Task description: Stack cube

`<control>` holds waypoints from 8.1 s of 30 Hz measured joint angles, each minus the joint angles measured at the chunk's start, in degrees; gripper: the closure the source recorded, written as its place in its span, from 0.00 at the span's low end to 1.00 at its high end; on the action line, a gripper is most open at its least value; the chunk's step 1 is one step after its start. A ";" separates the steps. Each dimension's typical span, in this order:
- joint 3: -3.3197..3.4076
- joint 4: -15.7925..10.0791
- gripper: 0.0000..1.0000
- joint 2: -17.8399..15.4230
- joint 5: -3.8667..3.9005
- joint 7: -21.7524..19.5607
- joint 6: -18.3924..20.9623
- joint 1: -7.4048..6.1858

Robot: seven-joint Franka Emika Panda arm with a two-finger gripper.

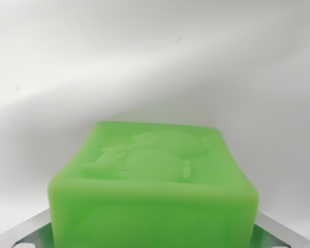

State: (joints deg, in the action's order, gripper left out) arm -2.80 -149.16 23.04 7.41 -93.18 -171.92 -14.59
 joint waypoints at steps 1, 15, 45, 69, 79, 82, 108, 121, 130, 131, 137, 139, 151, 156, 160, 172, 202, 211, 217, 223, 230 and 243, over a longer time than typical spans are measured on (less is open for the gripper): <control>0.00 -0.01 1.00 -0.04 0.00 0.00 0.02 0.00; -0.71 -0.73 1.00 -2.71 -0.11 0.12 1.76 0.66; -3.98 -3.04 1.00 -15.63 -4.66 3.46 12.18 2.90; -2.98 -2.96 1.00 -22.43 -7.06 11.39 19.06 3.86; -1.84 -2.26 1.00 -21.81 -7.06 17.65 19.07 5.25; -1.51 -2.04 1.00 -21.66 -7.06 19.62 19.10 5.74; 0.88 0.67 1.00 -19.55 -7.06 35.69 19.68 9.62; 1.79 2.38 1.00 -18.24 -7.06 43.76 20.11 11.76; 2.22 3.75 1.00 -17.19 -7.06 49.20 20.44 13.33; 2.28 3.90 1.00 -17.06 -7.06 49.81 20.48 13.51; 2.49 4.92 1.00 -16.40 -7.06 53.64 20.83 14.68; 2.56 5.31 1.00 -16.10 -7.07 54.97 20.93 15.08; 2.74 7.40 1.00 -14.57 -7.09 62.16 21.47 17.43; 2.78 8.45 1.00 -13.81 -7.10 65.33 21.76 18.49; 2.79 9.22 1.00 -13.33 -7.10 67.64 22.06 19.28; 2.81 11.71 1.00 -11.61 -7.10 74.56 22.86 21.57; 2.81 18.53 1.00 -7.09 -7.10 90.79 25.13 26.73; 2.81 20.70 1.00 -5.68 -7.10 95.38 25.90 28.07; 2.81 22.06 1.00 -4.76 -7.10 98.17 26.38 28.88; 2.79 22.43 1.00 -3.13 -7.10 98.68 25.41 29.09; 2.78 22.54 1.00 -0.33 -7.10 98.70 22.96 29.09; 2.78 23.00 1.00 2.81 -7.10 98.70 20.21 29.09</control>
State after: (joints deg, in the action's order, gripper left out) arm -0.02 -126.16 25.85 0.31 5.52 -151.70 14.49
